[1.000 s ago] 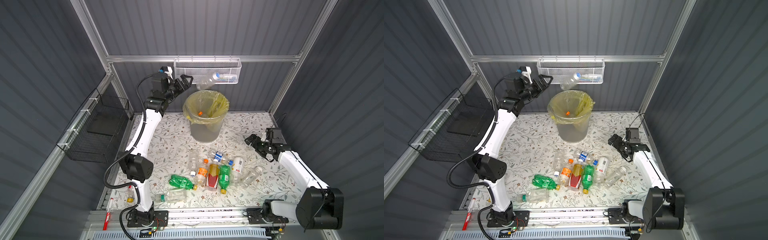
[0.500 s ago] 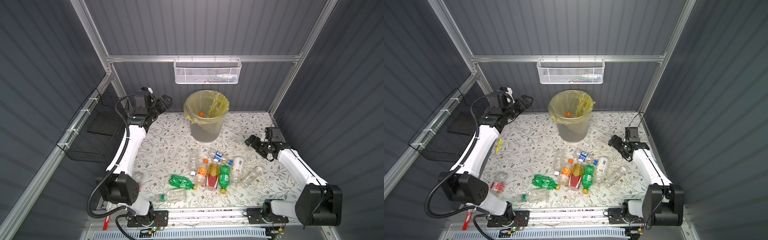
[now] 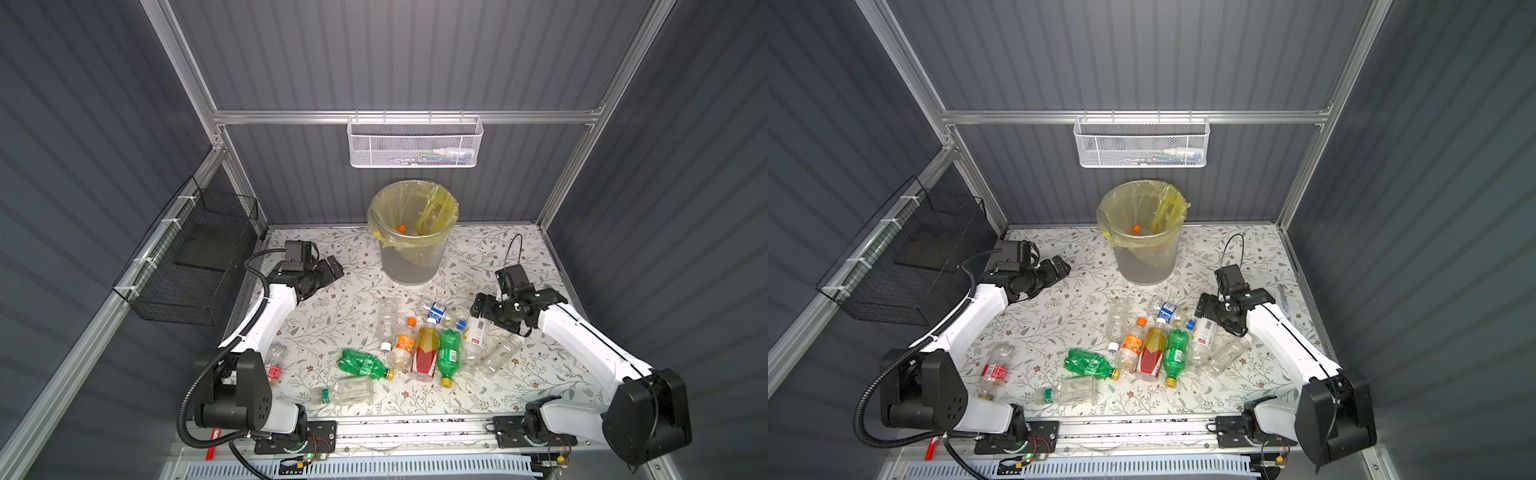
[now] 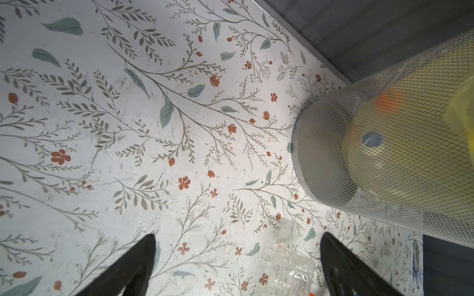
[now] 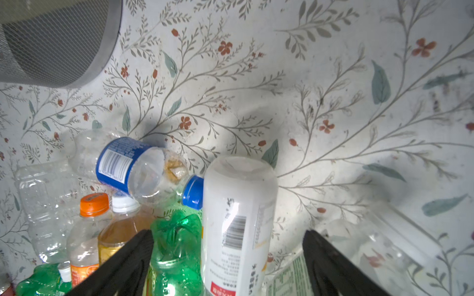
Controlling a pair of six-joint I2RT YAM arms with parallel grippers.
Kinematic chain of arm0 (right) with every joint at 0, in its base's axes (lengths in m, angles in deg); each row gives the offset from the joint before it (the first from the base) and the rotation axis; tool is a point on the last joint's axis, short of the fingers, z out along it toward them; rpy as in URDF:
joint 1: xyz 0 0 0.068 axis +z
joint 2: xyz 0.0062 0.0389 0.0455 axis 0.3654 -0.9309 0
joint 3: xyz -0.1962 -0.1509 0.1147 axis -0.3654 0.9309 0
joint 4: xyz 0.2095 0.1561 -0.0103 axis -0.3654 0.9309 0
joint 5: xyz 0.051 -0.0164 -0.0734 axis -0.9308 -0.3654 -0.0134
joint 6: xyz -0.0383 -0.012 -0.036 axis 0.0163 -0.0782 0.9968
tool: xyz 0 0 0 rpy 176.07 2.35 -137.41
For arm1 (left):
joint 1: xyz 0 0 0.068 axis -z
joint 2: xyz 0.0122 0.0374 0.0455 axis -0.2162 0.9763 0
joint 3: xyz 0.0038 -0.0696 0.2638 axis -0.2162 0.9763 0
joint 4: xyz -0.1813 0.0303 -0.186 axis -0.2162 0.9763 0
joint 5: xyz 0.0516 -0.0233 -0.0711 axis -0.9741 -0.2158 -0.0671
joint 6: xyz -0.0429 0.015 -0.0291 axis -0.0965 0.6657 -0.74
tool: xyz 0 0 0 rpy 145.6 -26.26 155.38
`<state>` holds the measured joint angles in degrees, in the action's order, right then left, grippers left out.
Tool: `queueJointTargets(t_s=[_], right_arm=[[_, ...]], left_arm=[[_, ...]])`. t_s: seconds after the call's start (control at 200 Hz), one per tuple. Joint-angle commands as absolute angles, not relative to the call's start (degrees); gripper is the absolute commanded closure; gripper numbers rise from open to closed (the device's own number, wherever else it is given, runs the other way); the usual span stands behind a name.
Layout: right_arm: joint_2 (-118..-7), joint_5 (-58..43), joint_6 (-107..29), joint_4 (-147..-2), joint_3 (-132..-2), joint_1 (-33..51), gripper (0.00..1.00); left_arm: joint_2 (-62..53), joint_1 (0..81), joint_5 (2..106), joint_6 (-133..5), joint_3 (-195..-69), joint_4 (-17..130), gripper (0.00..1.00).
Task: Throw the plastic bottles in the bin
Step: Move the plastic bottle to the middle-right of the table.
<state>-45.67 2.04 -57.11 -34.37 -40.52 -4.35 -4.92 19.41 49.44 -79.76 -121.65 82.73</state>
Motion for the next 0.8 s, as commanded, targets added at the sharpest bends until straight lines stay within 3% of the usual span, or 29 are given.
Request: queueJointTargets(t_s=[0.0,0.37,0.51,0.645,0.796], right_arm=[[-44.66,5.01,-61.64,-32.28,-37.80,-1.98,0.07],[-49.74,4.96,-65.27,-41.69,-34.19,1.07,0.14],[-52.26,4.35,-65.20,-44.06,-34.73,1.06,0.20],[-53.08,3.65,-65.66,-45.02,-34.41,1.08,0.33],[-51.62,3.29,-66.47,-44.87,-33.60,1.00,0.38]], left_arm=[[-5.41,19.08,51.86,-78.16,-121.10,79.87,0.00],[-4.33,19.08,53.14,-77.54,-119.75,78.49,0.00],[-4.66,19.08,52.73,-77.44,-118.94,78.64,0.00],[-4.73,18.99,52.39,-77.29,-118.86,78.95,0.00],[-4.41,19.00,52.43,-77.29,-118.86,78.81,0.00]])
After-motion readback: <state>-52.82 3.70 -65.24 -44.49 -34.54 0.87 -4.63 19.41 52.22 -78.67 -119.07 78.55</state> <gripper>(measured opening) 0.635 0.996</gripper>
